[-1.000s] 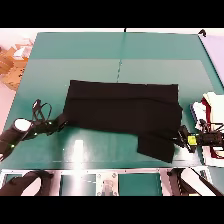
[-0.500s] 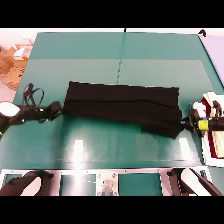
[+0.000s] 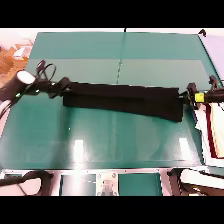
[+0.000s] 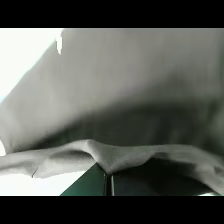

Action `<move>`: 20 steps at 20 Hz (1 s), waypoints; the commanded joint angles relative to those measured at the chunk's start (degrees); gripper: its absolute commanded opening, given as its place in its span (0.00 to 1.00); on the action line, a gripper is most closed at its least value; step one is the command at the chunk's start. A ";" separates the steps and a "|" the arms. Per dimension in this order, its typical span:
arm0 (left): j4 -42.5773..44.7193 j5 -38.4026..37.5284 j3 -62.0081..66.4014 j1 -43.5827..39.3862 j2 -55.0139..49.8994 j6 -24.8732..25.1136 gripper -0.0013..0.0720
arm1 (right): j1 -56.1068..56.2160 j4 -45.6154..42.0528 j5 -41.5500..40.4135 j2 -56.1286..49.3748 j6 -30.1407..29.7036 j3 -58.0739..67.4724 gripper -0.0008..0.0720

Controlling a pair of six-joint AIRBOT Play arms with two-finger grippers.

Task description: Fold the shirts.

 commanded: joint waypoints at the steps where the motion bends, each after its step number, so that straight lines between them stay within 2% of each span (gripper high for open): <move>1: -1.36 3.02 11.80 -2.58 -12.81 -0.57 0.04 | 1.77 3.78 -5.70 -11.41 -0.98 6.80 0.03; 3: -1.60 2.89 16.11 -2.82 -17.20 -0.61 0.05 | 2.40 5.97 -5.70 -17.20 -3.32 10.88 0.05; 4: -1.68 3.50 17.05 -2.80 -18.21 -0.55 0.13 | 2.47 6.51 -5.70 -19.41 -3.87 12.74 0.14; 5: -1.51 4.74 17.57 -2.60 -18.25 -0.42 0.66 | 2.38 6.45 -5.64 -21.09 -5.66 14.84 0.22; 6: -1.46 5.86 18.45 -2.21 -18.03 -0.33 0.96 | 1.88 6.45 -5.16 -21.77 -8.07 16.70 0.28; 7: -1.46 5.27 20.09 -1.33 -18.01 0.02 1.00 | 0.87 6.21 -4.15 -21.75 -10.56 18.67 0.38; 8: -1.49 3.50 22.38 -0.17 -18.01 -0.02 1.00 | -0.61 5.86 -1.97 -21.75 -11.50 20.92 0.55; 9: -1.53 1.05 24.85 0.90 -18.01 0.02 1.00 | -2.62 4.52 0.79 -21.75 -12.37 23.15 0.77; 10: -1.44 -1.70 27.45 1.99 -18.01 0.04 1.00 | -4.57 2.01 3.41 -21.77 -12.46 24.76 0.82; 12: -1.27 -4.81 31.21 3.82 -18.01 0.02 0.99 | -8.26 -3.50 7.69 -21.88 -12.70 25.59 0.85; 14: -1.29 -4.98 32.85 5.14 -18.01 0.00 0.99 | -11.10 -6.32 12.09 -23.41 -15.78 25.49 0.85; 17: -1.36 -6.75 33.09 5.22 -18.03 -0.02 0.99 | -12.31 -6.21 17.40 -27.21 -20.59 25.42 0.85; 20: -2.08 -9.64 33.09 4.94 -18.03 0.00 0.99 | -10.19 -4.02 18.16 -30.56 -23.47 24.50 0.85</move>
